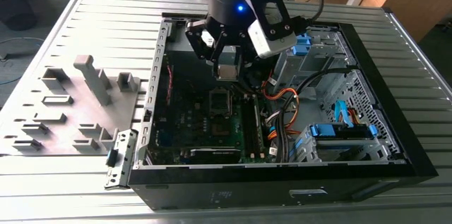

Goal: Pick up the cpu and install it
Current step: 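Pick up the cpu and move it towards the insertion slot, then place the cpu into insertion slot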

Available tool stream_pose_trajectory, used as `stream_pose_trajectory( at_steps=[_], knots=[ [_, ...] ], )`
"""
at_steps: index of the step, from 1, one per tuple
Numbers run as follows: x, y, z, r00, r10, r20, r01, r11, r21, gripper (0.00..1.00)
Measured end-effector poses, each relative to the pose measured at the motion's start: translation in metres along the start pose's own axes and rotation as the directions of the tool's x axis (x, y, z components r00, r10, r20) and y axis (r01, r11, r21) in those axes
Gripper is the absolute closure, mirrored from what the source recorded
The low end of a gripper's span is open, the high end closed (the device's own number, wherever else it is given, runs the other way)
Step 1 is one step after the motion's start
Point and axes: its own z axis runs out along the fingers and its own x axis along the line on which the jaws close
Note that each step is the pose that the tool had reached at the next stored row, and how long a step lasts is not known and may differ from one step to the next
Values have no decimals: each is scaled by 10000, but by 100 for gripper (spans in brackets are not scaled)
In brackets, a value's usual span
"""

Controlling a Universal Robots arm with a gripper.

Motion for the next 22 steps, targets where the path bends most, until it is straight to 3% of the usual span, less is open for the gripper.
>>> stream_pose_trajectory(
  at_steps=[2,3,22],
  knots=[
    [2,0,6,10000,-3,70,3,10000,-8,53],
    [1,0,6,10000,-4,75,4,10000,-7,53],
    [3,-1,39,10000,-3,75,3,10000,-7,53]
  ],
)
